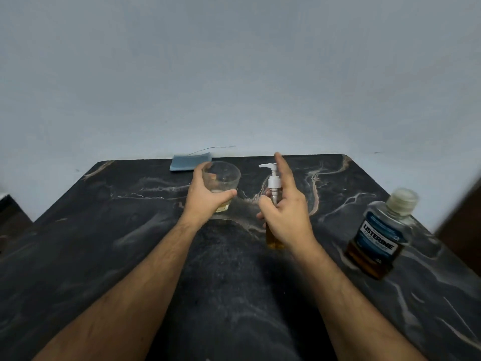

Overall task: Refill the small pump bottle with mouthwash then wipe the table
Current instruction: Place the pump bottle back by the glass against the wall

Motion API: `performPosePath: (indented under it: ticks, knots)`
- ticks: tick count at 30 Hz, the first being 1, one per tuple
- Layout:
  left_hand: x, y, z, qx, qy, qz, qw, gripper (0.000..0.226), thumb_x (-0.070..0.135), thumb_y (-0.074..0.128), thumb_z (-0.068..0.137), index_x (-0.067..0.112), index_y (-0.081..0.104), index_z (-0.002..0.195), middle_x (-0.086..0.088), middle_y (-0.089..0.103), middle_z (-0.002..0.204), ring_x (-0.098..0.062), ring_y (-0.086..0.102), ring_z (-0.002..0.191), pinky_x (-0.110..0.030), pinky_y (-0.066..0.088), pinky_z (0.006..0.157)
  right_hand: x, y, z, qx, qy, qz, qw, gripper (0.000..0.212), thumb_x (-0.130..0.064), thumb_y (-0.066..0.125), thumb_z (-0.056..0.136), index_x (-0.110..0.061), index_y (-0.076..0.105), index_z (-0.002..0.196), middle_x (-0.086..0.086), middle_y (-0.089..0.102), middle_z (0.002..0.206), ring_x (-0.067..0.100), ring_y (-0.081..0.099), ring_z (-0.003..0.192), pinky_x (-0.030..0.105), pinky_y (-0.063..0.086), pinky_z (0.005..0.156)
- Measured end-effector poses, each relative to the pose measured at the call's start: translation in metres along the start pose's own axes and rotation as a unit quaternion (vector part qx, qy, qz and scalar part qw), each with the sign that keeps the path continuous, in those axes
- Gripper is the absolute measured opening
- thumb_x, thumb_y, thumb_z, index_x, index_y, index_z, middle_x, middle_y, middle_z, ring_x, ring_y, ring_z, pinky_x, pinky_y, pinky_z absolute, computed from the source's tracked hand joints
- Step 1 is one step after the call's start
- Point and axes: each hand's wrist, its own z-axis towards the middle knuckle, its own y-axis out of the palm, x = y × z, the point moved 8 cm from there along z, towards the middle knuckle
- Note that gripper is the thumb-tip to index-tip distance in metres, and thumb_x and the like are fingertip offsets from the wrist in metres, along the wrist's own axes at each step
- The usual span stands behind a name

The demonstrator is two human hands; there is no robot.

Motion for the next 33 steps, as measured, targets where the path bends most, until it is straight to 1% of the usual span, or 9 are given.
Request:
performPosePath:
  ticks: [5,10,13,16,20,24,27,30,33]
  knots:
    - [0.013,-0.002,-0.037,-0.058,0.032,0.022,0.998,0.096,0.031,0.093,0.056,0.041,0.039,0.135,0.016,0.06,0.12,-0.001,0.058,0.113,-0.028,0.048,0.1,-0.023,0.01,-0.012,-0.04,-0.043,-0.042,0.997,0.086,-0.033,0.067,0.083,-0.067,0.016,0.142,-0.013,0.058,0.057,0.003,0.052,0.049,0.013,0.041,0.052]
    - [0.032,-0.009,-0.055,-0.087,0.051,0.045,0.994,0.09,0.04,0.094,0.05,0.066,0.039,0.116,0.03,0.062,0.114,0.008,0.059,0.108,-0.005,0.046,0.08,-0.045,0.008,-0.022,-0.033,-0.065,-0.123,0.99,0.079,-0.029,0.064,0.087,-0.059,0.017,0.143,-0.015,0.05,0.06,0.001,0.051,0.053,0.012,0.034,0.054]
    - [0.043,-0.012,-0.062,-0.1,0.058,0.04,0.992,0.089,0.042,0.094,0.048,0.062,0.041,0.117,0.025,0.063,0.116,0.003,0.06,0.111,-0.013,0.05,0.086,-0.056,0.006,-0.025,-0.026,-0.076,-0.163,0.983,0.073,-0.029,0.062,0.087,-0.052,0.021,0.142,-0.015,0.05,0.069,0.001,0.047,0.057,0.021,0.037,0.06]
    - [0.054,-0.014,-0.066,-0.108,0.064,0.038,0.991,0.088,0.045,0.092,0.047,0.058,0.042,0.118,0.024,0.063,0.118,0.001,0.06,0.113,-0.021,0.046,0.095,-0.064,0.002,-0.028,-0.022,-0.089,-0.179,0.98,0.066,-0.034,0.06,0.088,-0.05,0.025,0.141,-0.015,0.05,0.069,0.001,0.048,0.057,0.021,0.035,0.057]
    - [0.066,-0.017,-0.072,-0.122,0.066,0.031,0.99,0.088,0.047,0.09,0.048,0.049,0.043,0.122,0.019,0.063,0.12,0.001,0.06,0.113,-0.02,0.044,0.097,-0.072,-0.003,-0.032,-0.016,-0.108,-0.191,0.976,0.058,-0.039,0.057,0.089,-0.048,0.028,0.138,-0.013,0.054,0.076,-0.001,0.051,0.062,0.021,0.036,0.056]
    - [0.074,-0.016,-0.077,-0.14,0.064,0.032,0.988,0.083,0.047,0.088,0.047,0.054,0.042,0.116,0.019,0.064,0.118,0.005,0.061,0.109,-0.014,0.043,0.092,-0.076,-0.01,-0.033,0.005,-0.109,-0.209,0.972,0.051,-0.028,0.058,0.086,-0.039,0.035,0.13,-0.02,0.047,0.066,-0.001,0.048,0.057,0.024,0.034,0.056]
    - [0.077,-0.015,-0.079,-0.146,0.065,0.028,0.987,0.082,0.044,0.088,0.048,0.053,0.043,0.115,0.018,0.064,0.119,0.0,0.061,0.113,-0.023,0.045,0.097,-0.076,-0.009,-0.034,-0.003,-0.107,-0.219,0.97,0.054,-0.024,0.06,0.086,-0.039,0.033,0.13,-0.016,0.052,0.067,0.006,0.053,0.059,0.025,0.037,0.058]
    - [0.079,-0.014,-0.081,-0.15,0.067,0.027,0.986,0.08,0.044,0.088,0.049,0.054,0.043,0.115,0.021,0.065,0.116,0.003,0.062,0.11,-0.024,0.047,0.097,-0.079,-0.008,-0.036,-0.016,-0.115,-0.223,0.968,0.062,-0.028,0.06,0.088,-0.042,0.027,0.139,-0.007,0.062,0.086,0.013,0.06,0.069,0.029,0.043,0.063]
    - [0.081,-0.015,-0.081,-0.154,0.067,0.029,0.985,0.082,0.044,0.089,0.05,0.053,0.043,0.117,0.02,0.065,0.116,0.004,0.062,0.11,-0.025,0.046,0.099,-0.081,-0.009,-0.037,-0.018,-0.126,-0.233,0.964,0.067,-0.033,0.059,0.09,-0.046,0.022,0.145,-0.008,0.06,0.095,0.009,0.059,0.07,0.026,0.041,0.065]
